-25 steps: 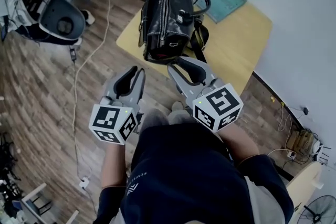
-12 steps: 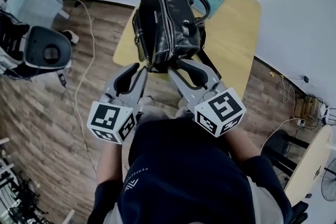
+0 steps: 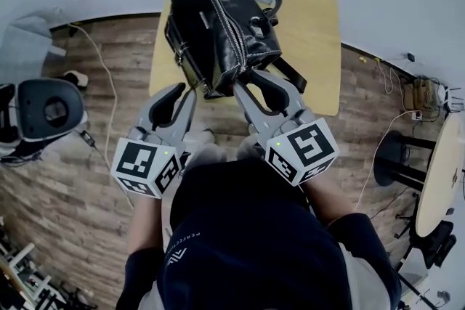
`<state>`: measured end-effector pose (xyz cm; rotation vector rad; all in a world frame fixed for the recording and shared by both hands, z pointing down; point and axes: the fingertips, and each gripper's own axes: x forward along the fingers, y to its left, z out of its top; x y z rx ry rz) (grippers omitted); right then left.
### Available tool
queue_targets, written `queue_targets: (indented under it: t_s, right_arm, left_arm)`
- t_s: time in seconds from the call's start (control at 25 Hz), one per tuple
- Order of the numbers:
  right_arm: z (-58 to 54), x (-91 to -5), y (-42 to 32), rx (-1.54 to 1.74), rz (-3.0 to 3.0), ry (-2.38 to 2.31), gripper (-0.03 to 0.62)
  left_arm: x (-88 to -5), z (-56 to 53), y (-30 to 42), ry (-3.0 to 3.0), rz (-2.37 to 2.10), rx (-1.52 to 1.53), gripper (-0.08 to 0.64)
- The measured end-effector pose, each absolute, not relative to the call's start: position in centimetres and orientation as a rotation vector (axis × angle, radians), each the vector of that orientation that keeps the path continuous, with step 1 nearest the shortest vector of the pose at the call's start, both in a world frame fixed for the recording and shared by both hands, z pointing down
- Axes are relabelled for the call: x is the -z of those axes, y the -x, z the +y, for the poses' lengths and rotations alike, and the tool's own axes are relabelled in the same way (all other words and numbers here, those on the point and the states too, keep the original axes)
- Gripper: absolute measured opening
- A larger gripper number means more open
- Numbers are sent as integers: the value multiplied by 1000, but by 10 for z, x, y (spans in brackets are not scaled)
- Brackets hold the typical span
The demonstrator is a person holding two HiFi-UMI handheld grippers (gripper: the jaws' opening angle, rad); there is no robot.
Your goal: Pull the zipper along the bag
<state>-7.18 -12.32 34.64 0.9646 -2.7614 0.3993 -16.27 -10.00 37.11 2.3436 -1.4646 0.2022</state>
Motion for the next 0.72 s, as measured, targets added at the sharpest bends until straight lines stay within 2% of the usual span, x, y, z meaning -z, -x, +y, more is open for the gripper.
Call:
queue_targets:
  t_s: [0.44,0.72]
  right_arm:
    - [-130,-347,78,-335,-2733,-1143,110]
    - [-130,-349,78,-320,-2764,-1061,69]
  left_arm:
    - [-372,-104,193,-2394,-1379,-218,89]
    - [-376,-108,192,-2403,-1366,-205,87]
